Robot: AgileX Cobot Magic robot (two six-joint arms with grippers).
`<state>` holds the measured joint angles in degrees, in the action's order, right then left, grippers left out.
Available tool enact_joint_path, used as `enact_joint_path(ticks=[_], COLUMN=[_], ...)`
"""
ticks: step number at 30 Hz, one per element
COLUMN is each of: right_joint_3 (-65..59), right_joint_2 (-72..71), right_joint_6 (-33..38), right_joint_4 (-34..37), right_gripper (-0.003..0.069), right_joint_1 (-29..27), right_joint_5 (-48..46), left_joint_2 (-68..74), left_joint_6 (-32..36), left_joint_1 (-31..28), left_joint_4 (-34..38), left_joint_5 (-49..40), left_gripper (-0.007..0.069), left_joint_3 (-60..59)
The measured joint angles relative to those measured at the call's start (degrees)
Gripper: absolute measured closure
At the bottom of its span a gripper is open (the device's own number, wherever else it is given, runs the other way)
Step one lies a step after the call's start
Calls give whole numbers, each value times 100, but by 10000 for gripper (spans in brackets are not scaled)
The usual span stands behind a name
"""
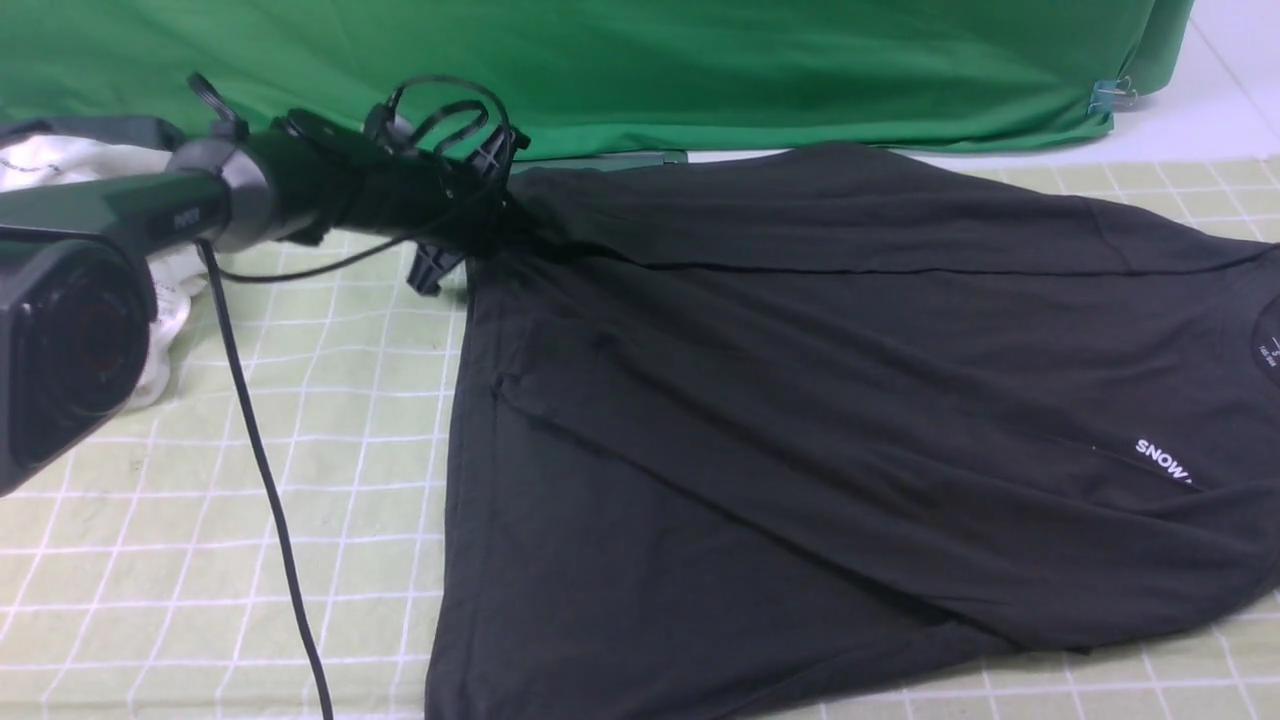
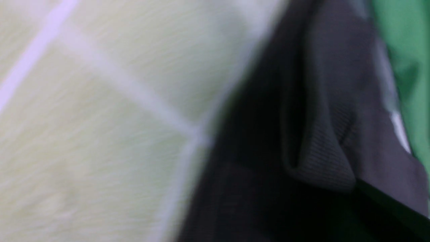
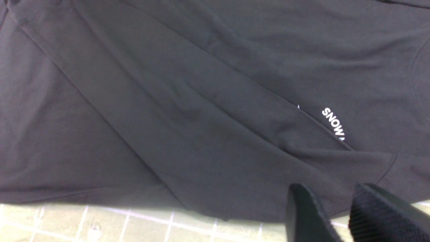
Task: Fold a long-sleeved shirt over a green coffee tablecloth.
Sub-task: 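Fold the left side of the dark shirt inward over its body with the left gripper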
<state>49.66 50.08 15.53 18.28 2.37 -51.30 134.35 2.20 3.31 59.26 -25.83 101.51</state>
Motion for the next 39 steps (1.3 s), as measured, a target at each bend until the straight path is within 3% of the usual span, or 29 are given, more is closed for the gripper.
enact_joint_path(ticks=[4, 9, 15, 16, 20, 24, 30, 34, 39], right_joint_3=[0, 0, 0, 0, 0, 0, 0, 0, 0], right_joint_2=[0, 0, 0, 0, 0, 0, 0, 0, 0], right_joint_6=[0, 0, 0, 0, 0, 0, -5, -5, -5], right_joint_4=[0, 0, 0, 0, 0, 0, 0, 0, 0], right_gripper=[446, 440, 440, 440, 434, 426, 421, 421, 421], right_joint_1=[0, 0, 0, 0, 0, 0, 0, 0, 0], right_joint_5=[11, 13, 13, 13, 13, 13, 45, 52, 52], left_joint_2=[-583, -1508, -2362, -2707, -3195, -3463, -3411, -3413, -3777], left_joint_6=[213, -331, -1478, -1762, -2120, -2219, -2219, -2219, -2219], left_joint_1=[-82, -41, 299, 436, 667, 962, 1159, 1164, 1164], left_joint_4=[-12, -210, -1742, -2440, -3032, -3157, -3233, -3383, -3758], left_joint_5=[-227, -1099, -1923, -1943, -1634, -872, -179, -130, -351], left_gripper=[603, 603, 603, 603, 603, 602, 588, 499, 334], left_joint_3=[85, 121, -377, -844, -2005, -3296, -4231, -4364, -4376])
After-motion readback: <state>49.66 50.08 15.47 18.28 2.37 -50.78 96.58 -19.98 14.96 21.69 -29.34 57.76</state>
